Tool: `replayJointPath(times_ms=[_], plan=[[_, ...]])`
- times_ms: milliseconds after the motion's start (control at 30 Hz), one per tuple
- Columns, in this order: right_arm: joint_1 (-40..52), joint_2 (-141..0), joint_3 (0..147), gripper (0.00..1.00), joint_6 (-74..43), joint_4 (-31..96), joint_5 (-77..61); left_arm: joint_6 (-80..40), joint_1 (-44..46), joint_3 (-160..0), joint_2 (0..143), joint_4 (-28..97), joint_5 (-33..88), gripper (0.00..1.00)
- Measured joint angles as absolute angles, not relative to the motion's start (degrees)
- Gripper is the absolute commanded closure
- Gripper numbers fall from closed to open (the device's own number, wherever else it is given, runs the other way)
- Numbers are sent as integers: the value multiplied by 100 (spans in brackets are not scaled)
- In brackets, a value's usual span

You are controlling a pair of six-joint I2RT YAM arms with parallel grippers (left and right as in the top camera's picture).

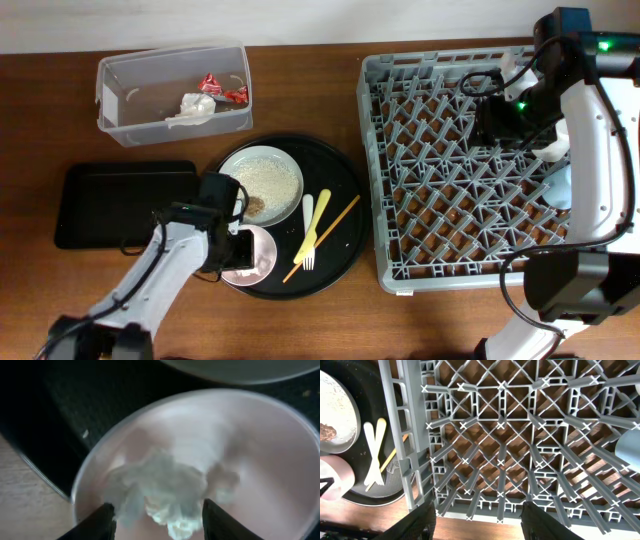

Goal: Sort waste into correct bins and load items into the dishwasher rack

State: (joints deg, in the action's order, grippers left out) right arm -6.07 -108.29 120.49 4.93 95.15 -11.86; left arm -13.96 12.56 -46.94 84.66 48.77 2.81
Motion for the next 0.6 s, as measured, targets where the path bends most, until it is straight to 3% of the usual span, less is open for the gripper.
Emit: replayJointPath(times_ms=[33,67,100,133,300,433,500,600], plan=[[-607,-10829,12049,41,495,9520,-1186,-1396,1256,-4665,8591,4805,281,50],[-607,-10829,12049,41,491,9522,-1186,-1393,1260,-4659,8700,4700,281,64],[-607,-10829,12049,41,495,9518,-1186,-1396,1260,-4659,8842,4558,281,88],[-607,-10829,12049,41,493,9518,-1186,-1396,1260,-4648,8871,4495,279,100],[-607,-10829,12049,41,497,9524,-1186,-1393,1260,-4783,8873,4836,298,100],[-607,-10829,12049,41,493,9513,-1186,-1306,1260,-6399,8591,5767,204,100],[-607,-10829,12049,41,491,9513,-1186,-1240,1170,-7371,8420,5310,-362,100],[-607,-10829,12049,41,491,9524,-1186,-937,489,-7557,8578,3750,-674,100]])
